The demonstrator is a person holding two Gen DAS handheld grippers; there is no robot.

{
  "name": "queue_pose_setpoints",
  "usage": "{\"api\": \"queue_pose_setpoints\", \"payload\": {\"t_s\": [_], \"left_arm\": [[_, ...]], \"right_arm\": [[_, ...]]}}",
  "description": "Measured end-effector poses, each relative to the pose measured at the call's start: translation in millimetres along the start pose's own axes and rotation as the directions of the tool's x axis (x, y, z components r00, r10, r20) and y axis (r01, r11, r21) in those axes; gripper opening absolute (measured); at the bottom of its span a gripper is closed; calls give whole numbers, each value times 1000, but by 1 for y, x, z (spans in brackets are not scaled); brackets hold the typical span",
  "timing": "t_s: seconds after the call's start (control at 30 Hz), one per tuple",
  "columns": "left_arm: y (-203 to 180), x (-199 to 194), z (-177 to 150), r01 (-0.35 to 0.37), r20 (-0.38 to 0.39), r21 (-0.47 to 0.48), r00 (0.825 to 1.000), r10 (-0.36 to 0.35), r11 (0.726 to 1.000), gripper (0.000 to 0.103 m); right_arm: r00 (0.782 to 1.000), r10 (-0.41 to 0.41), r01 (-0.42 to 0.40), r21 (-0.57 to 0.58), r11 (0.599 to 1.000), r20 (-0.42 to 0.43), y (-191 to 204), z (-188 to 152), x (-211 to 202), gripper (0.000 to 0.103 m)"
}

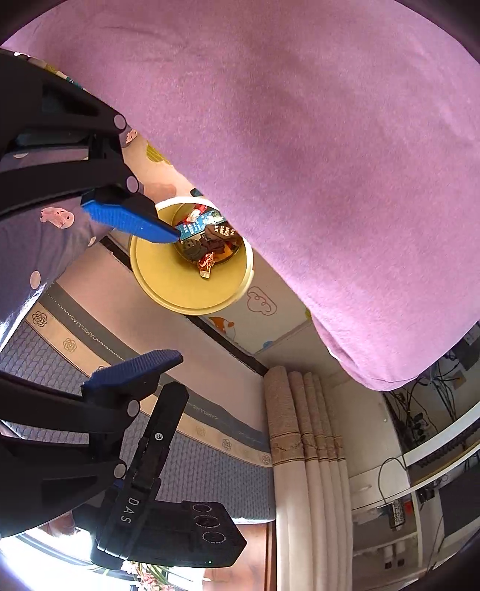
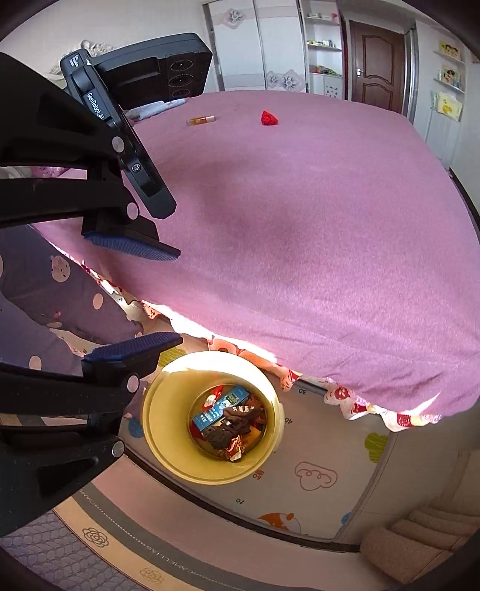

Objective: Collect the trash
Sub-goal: 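Move both tools back over the bed toward the red sock and perfume bottle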

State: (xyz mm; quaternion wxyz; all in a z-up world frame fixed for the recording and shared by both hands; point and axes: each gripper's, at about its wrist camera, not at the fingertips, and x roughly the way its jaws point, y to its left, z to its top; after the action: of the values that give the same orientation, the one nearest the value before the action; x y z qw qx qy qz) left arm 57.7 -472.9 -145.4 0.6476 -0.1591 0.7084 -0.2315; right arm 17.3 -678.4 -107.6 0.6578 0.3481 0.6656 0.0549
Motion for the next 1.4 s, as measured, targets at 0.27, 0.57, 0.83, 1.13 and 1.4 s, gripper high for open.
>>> {"api": "queue_pose_setpoints", "payload": {"t_s": [0.27,0.57,0.83,1.13,1.4], "left_arm": [[102,-81,10,-1,115,-136,993,17,991,60],[229,-173,14,-24,205,-245,976,76,969,62],[316,-230,17,-27,263,-303,958,111,953,63],[382,-267,39,29,323,-389,940,107,921,65],[443,-291,100,79,365,-487,923,120,870,66]], "right_arm": [[997,-3,-9,-155,988,-76,117,2,62,41],[991,0,-38,-283,958,-133,253,-18,143,41],[985,-8,-53,-351,935,-172,341,-26,205,41],[983,-43,-45,-456,889,-180,426,12,251,41],[979,-36,-69,-497,865,-199,499,72,299,41]]}}
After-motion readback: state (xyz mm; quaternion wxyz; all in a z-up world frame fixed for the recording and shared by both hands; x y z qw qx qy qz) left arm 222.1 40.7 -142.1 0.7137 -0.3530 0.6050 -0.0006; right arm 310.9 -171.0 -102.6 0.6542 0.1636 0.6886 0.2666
